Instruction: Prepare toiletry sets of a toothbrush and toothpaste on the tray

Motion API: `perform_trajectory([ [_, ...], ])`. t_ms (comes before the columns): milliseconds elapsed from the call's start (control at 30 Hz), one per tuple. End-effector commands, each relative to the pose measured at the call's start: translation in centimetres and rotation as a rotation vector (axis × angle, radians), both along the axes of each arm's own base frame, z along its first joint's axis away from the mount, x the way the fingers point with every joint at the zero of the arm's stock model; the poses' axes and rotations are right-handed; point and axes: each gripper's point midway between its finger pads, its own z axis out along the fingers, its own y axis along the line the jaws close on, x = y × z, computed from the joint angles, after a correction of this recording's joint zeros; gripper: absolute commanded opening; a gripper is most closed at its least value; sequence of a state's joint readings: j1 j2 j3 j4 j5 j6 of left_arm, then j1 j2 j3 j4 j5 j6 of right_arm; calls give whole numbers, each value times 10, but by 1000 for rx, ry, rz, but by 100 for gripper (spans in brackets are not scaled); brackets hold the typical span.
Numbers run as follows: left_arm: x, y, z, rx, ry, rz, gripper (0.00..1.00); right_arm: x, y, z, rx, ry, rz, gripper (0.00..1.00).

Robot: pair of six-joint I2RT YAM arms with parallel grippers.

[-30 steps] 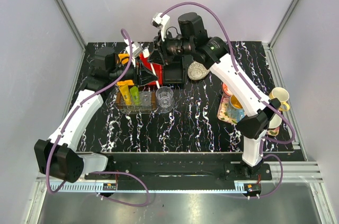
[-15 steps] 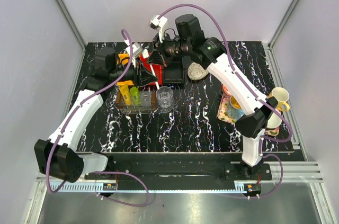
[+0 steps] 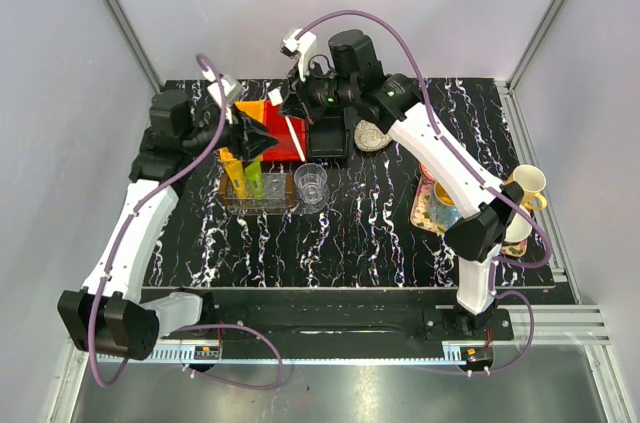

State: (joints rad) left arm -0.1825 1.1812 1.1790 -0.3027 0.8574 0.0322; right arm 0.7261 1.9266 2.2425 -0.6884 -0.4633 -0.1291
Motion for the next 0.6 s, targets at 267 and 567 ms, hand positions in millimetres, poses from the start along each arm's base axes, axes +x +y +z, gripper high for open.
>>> perform_trajectory([
  [267,15,82,45,-31,-78,286,51,12,31,-7,157,-111,123,0],
  [567,28,118,17,-4,-56,433,51,21,45,-64,249,-146,126,0],
])
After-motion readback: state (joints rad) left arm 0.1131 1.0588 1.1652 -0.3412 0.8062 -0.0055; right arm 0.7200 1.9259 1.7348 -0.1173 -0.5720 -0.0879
